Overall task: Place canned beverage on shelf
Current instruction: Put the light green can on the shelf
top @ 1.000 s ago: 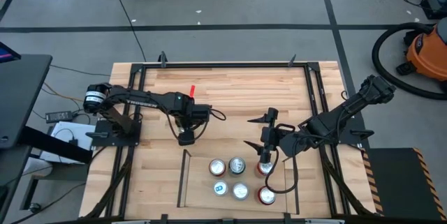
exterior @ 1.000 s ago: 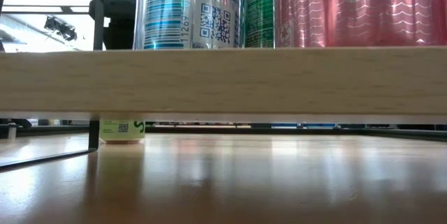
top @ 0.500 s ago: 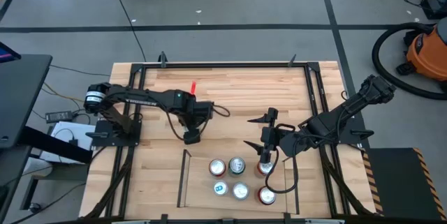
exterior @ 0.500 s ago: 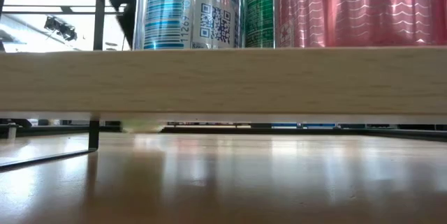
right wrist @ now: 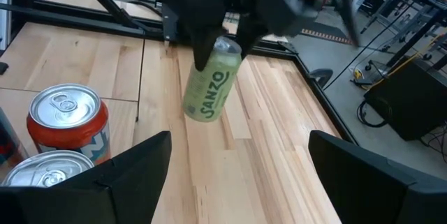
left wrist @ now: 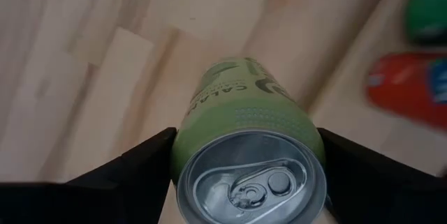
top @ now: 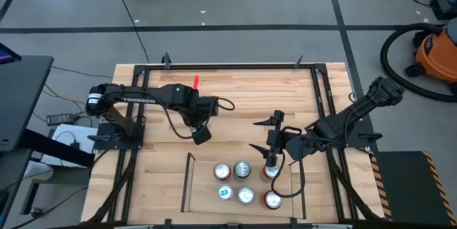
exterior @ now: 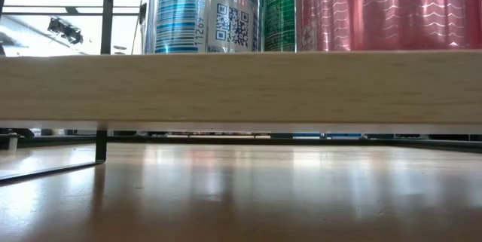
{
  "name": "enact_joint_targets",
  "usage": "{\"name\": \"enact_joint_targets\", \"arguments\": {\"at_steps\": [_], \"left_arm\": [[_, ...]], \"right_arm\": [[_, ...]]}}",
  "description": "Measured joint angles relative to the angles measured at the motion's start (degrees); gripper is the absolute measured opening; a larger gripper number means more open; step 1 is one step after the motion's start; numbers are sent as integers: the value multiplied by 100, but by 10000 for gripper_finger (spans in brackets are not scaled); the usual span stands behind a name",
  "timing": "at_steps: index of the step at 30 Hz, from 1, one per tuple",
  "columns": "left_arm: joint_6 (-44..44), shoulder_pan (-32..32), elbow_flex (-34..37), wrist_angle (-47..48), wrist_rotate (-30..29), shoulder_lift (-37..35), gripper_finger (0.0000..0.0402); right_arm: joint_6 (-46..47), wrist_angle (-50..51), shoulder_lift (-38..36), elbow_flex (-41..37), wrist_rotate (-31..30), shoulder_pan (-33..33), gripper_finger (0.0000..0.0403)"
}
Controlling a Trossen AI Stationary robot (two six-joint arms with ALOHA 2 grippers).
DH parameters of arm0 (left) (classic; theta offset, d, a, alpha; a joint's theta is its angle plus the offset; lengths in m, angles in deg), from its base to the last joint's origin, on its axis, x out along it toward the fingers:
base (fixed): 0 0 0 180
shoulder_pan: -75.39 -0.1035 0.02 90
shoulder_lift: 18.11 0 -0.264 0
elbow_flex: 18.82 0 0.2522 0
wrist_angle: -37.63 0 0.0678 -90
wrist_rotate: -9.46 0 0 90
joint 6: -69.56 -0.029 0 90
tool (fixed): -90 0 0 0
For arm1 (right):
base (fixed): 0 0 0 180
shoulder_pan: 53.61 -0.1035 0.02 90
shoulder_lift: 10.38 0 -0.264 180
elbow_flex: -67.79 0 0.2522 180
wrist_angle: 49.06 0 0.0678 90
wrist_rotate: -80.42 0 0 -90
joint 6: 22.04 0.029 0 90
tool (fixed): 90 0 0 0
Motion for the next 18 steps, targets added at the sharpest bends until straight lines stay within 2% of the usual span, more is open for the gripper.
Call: {"name": "enact_joint_targets", "arguments": {"at_steps": [6, 18], "left_arm": [[1078, 265, -380, -39, 72, -3, 316], [2624, 956, -409, -144, 510, -3, 316]], "right_arm": [[0, 0, 0, 0, 0, 0, 349], [-105, 0, 0, 0, 0, 0, 349]]}}
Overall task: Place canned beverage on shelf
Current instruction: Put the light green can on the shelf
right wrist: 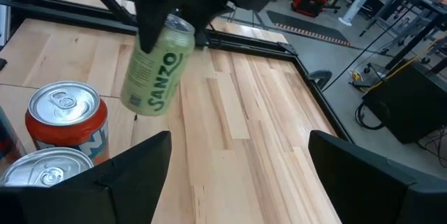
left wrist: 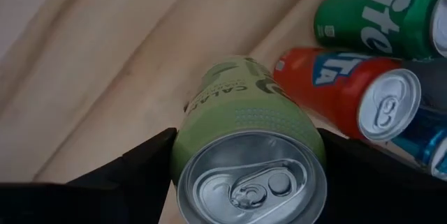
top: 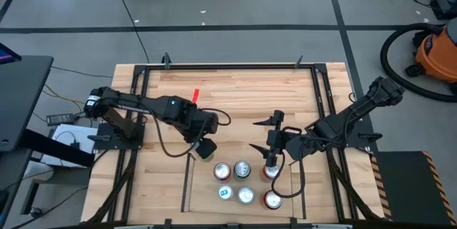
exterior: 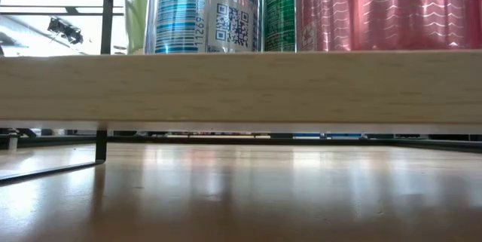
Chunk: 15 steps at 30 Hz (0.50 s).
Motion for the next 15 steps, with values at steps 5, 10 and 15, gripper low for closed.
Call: {"name": "enact_joint_targets", "arguments": {"at_steps": [5, 10, 15], "left_arm": [[307, 227, 0, -73, 8, 10, 316], [451, 423, -2, -309, 8, 13, 316], [625, 559, -6, -205, 3, 47, 316]], "right_arm": [[-121, -133, 0, 0, 19, 0, 349], [-197, -219, -2, 0, 120, 0, 349], [-197, -216, -2, 0, 120, 0, 349]]}}
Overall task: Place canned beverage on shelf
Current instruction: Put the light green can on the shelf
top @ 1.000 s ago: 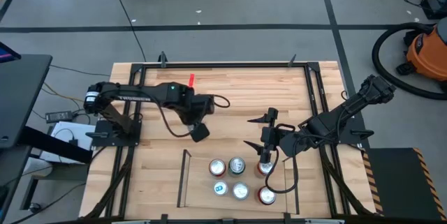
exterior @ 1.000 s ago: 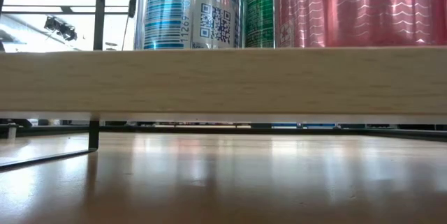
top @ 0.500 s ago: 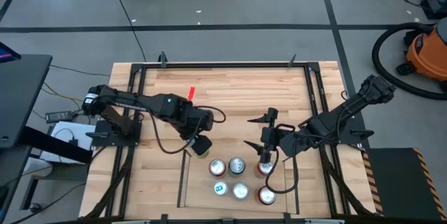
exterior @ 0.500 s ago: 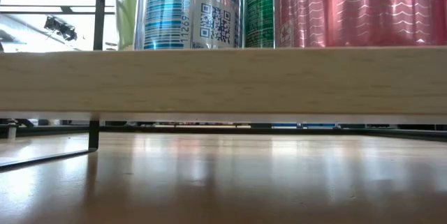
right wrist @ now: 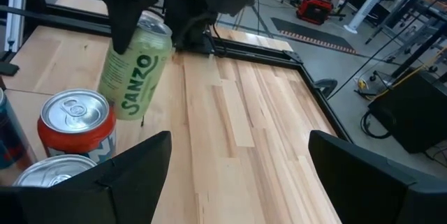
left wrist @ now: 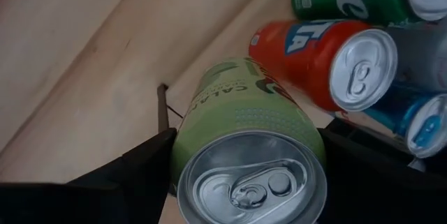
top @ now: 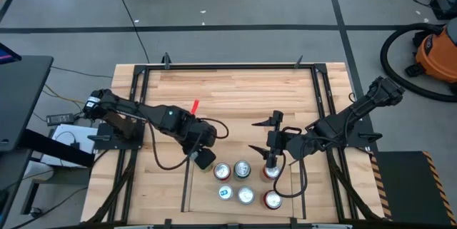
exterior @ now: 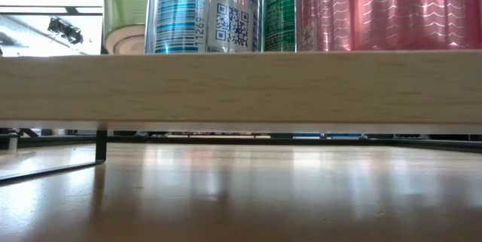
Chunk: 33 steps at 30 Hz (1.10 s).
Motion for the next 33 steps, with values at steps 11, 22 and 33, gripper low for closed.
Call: {"name": "enact_joint_targets", "arguments": {"at_steps": [11, 22, 33], "left_arm": [[24, 133, -5, -160, 435, 596, 316], [-131, 191, -3, -258, 622, 687, 316], [-521, 212, -1, -357, 479, 906, 316]], "right_arm": [[-10, -28, -2, 4, 4, 0, 349], [-15, 2, -2, 4, 7, 0, 349], [0, 17, -2, 4, 7, 0, 349]]}}
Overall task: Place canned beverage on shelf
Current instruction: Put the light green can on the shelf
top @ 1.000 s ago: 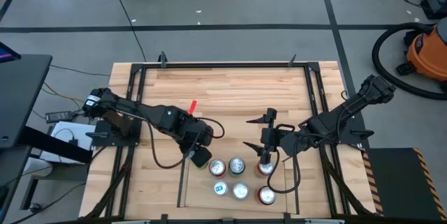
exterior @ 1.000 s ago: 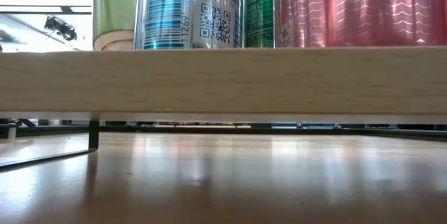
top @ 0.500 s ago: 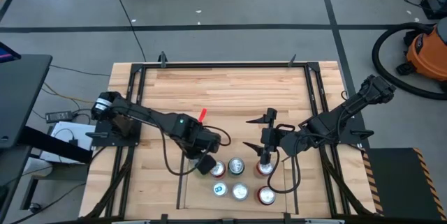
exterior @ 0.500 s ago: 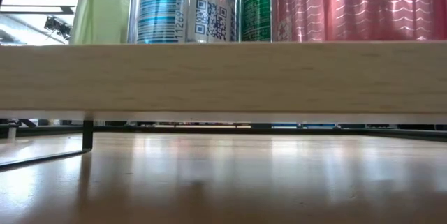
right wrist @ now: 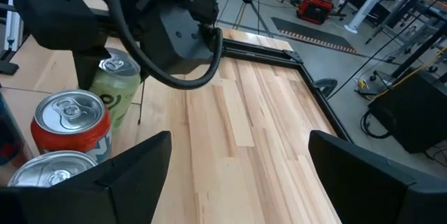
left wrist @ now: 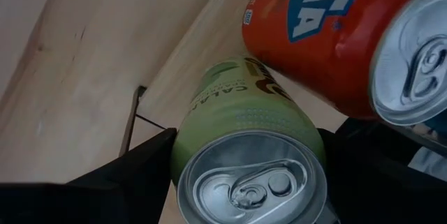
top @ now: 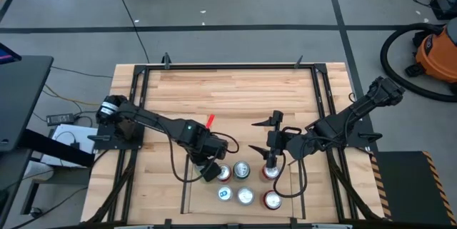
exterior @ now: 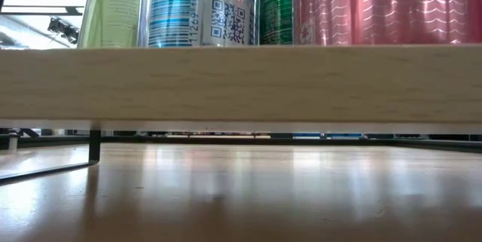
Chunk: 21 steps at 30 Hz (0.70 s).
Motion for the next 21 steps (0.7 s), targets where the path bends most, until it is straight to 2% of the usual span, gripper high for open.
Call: {"name": "enact_joint_targets", "arguments": {"at_steps": [21], "left_arm": [[-288, 103, -4, -76, -368, -9, 329]], "right_arm": [[2, -7, 0, 0, 2, 0, 349]]}}
